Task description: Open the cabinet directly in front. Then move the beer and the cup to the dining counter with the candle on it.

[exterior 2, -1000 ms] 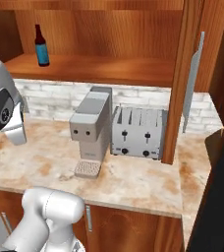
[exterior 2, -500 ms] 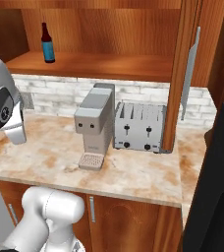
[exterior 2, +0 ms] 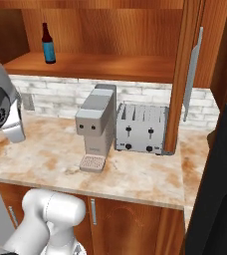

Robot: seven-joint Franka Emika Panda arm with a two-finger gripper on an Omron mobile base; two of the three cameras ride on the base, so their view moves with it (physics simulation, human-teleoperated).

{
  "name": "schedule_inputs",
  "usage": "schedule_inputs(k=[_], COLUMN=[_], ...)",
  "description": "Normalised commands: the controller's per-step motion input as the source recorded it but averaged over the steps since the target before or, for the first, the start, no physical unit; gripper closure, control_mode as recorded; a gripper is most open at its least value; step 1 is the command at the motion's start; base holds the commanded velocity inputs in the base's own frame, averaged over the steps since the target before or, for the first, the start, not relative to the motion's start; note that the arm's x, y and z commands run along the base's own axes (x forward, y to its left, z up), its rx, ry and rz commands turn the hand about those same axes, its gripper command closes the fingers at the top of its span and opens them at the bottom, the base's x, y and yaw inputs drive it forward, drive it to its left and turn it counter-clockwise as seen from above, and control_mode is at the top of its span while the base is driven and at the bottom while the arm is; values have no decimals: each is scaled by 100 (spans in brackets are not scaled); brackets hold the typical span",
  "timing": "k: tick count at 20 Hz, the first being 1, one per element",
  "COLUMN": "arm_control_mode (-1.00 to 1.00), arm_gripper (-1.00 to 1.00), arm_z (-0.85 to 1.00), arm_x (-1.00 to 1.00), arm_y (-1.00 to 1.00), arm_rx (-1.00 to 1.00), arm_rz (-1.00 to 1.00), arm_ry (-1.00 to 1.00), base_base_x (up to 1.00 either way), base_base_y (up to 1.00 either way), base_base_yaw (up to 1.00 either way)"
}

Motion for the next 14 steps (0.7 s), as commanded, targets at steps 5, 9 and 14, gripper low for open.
schedule_inputs(k=[5,9,14], arm_control_mode=[-100,-100,-100], arm_gripper=[-100,-100,-100], arm_z=[99,68,39], arm_x=[-6,-38,-32], arm_y=[5,-35,-48], arm_rx=[0,20,48], arm_rz=[-3,-4,-11], arm_ry=[-23,-27,-16], base_base_x=[0,0,0], base_base_y=[0,0,0], base_base_yaw=[0,0,0])
